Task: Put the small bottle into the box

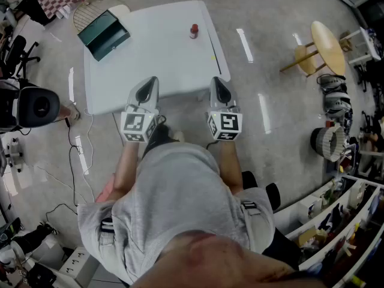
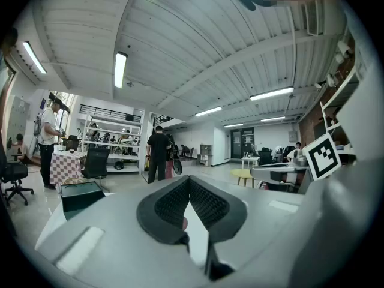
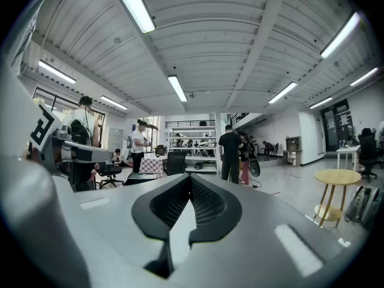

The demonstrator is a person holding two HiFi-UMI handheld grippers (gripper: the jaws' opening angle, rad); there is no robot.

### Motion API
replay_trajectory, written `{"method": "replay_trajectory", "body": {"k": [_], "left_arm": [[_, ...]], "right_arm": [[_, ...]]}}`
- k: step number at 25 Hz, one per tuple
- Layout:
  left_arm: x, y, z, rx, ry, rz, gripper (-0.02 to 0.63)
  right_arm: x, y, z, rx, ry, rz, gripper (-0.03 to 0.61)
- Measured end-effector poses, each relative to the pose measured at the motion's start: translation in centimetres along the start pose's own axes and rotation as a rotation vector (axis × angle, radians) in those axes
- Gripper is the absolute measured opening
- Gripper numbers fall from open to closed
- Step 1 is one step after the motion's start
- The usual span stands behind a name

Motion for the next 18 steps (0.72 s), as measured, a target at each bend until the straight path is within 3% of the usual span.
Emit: {"method": "replay_trajectory", "body": {"k": [18], "left_arm": [[-1.2, -0.7, -0.9, -0.004, -0.009, 0.022, 0.011]], "right_arm": [[0.2, -1.1, 0.0, -0.034, -0.001, 0.029, 0.003]]}}
Point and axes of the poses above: the fingertips, and each gripper's own axes: x backward along the fingers, y to its left, z out of its underside, the point moved 5 cm from there along x, backward along the fingers, and after that the axes turned 2 degrees about -y, right-handed, at the moved point
